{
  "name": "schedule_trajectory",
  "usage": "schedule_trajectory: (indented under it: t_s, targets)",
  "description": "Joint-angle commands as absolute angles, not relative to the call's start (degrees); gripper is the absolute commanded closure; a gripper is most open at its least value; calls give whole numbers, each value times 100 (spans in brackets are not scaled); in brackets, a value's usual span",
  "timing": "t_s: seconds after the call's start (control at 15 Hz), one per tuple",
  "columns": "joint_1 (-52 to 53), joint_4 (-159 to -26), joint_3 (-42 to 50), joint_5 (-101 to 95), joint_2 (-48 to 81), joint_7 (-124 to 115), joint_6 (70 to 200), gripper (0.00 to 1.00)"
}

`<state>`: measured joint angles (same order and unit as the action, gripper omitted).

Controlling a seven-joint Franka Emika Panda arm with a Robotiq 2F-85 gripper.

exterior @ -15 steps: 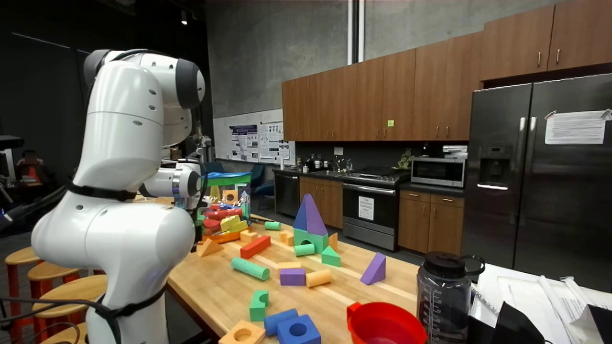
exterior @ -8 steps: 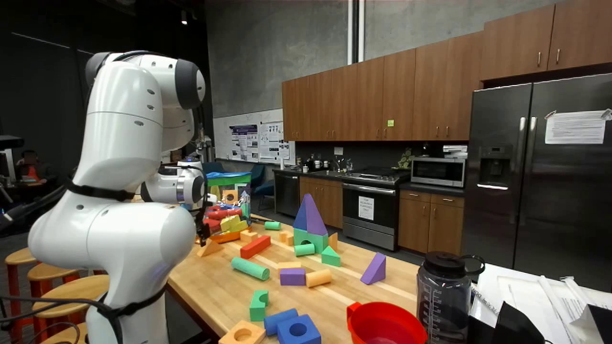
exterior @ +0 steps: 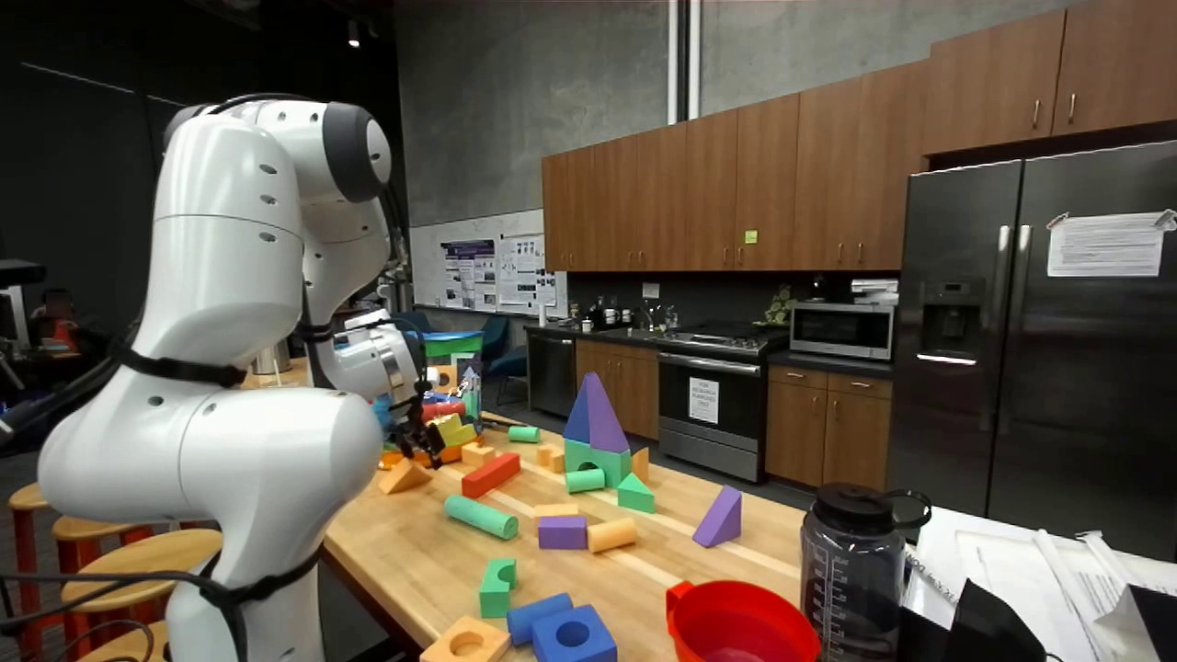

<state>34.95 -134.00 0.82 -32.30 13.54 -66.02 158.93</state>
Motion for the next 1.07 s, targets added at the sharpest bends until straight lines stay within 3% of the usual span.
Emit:
schedule_trajectory:
  t_s: [0.0, 0.6, 0.73, 1.0]
  targets:
    - [3487, -13444, -84, -3505, 1191, -7042, 15297, 0]
    - [3191, -13449, -1069, -2516, 1251, -6731, 14600, 0]
    - [3159, -13432, -1174, -2420, 1288, -6684, 14724, 8]
    - [3153, -13405, -1156, -2640, 1261, -6801, 14870, 0]
